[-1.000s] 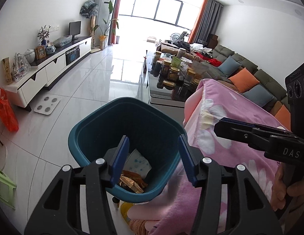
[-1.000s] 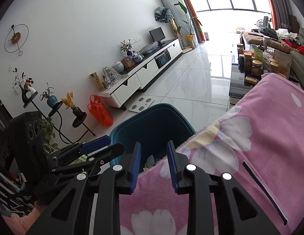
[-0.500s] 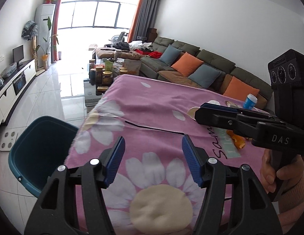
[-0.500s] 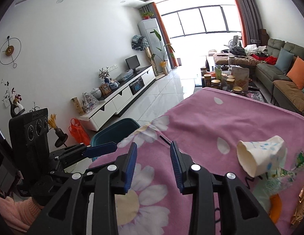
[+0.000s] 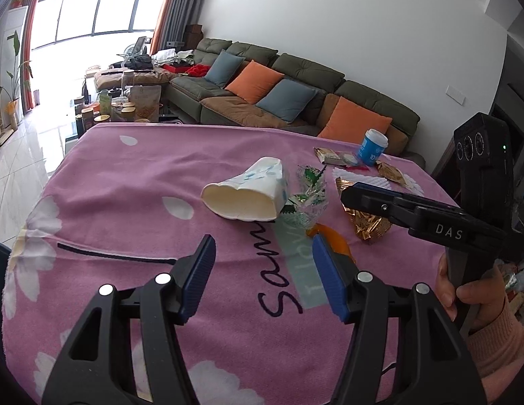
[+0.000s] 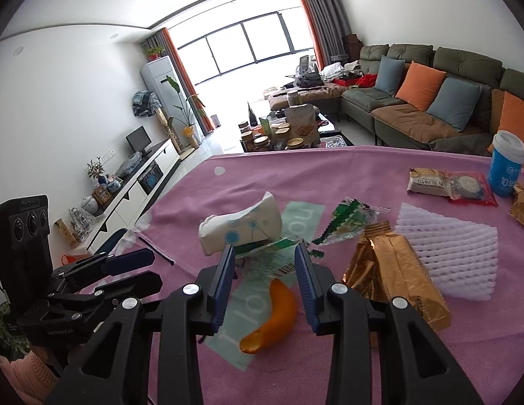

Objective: Collect trash
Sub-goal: 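Grasp the blue-dotted paper cup with the left tool while the right tool reaches toward a green-printed wrapper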

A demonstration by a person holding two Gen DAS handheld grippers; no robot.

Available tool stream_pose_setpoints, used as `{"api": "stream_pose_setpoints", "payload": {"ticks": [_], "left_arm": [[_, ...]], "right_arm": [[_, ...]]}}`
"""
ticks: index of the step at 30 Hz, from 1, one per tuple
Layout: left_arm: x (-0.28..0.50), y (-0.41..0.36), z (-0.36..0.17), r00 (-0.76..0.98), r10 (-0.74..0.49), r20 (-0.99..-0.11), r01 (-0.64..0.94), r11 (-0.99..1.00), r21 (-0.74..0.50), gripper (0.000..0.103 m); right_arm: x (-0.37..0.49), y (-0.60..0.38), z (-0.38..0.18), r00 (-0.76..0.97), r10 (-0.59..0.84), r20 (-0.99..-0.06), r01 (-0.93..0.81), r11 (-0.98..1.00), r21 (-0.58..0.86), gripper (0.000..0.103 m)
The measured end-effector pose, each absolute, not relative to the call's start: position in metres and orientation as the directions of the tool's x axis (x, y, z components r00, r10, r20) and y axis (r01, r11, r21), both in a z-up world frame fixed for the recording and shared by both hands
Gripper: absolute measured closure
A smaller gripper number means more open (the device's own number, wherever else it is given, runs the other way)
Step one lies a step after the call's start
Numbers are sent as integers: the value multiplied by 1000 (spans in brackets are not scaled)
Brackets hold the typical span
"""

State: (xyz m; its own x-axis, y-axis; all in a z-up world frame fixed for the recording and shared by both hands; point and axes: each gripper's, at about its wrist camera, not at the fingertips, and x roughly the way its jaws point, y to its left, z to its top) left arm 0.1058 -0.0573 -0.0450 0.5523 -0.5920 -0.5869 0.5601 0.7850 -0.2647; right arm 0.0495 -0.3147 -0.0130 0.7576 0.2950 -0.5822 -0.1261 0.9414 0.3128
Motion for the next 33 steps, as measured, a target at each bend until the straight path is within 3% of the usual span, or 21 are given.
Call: {"api": "stream_pose_setpoints", "payload": {"ticks": [6,14,19,23,26,29,33], "left_arm": [[133,-81,-48,519,-606,-603,558,774,-298,53],[158,-89,-56,454,-643,-617,548,748,-375,55],[173,-86,-61,424,-661,-619,531,736,-421,80],[179,-81,-65,408,-679,-610,518,723,-457,92],[178,-79,-66,409,-681,-608,515,722,-462,92],[176,-75,-66,419,-679,-603,507,726,-464,95],[167,-67,-61,453,-650,-611,501,752,-428,97]], "right_arm": [[63,-323,-30,743,276,-610,-101,947,306,68],[70,-321,-40,720,293,-629,-112,944,311,69],[76,-321,-43,709,301,-638,-109,940,322,70],[80,-325,-45,707,312,-635,-104,934,343,77],[79,-324,-45,701,318,-638,-103,931,350,82],[78,-325,-44,705,316,-635,-102,931,351,96],[78,-326,-44,705,323,-631,-99,926,364,98]]}}
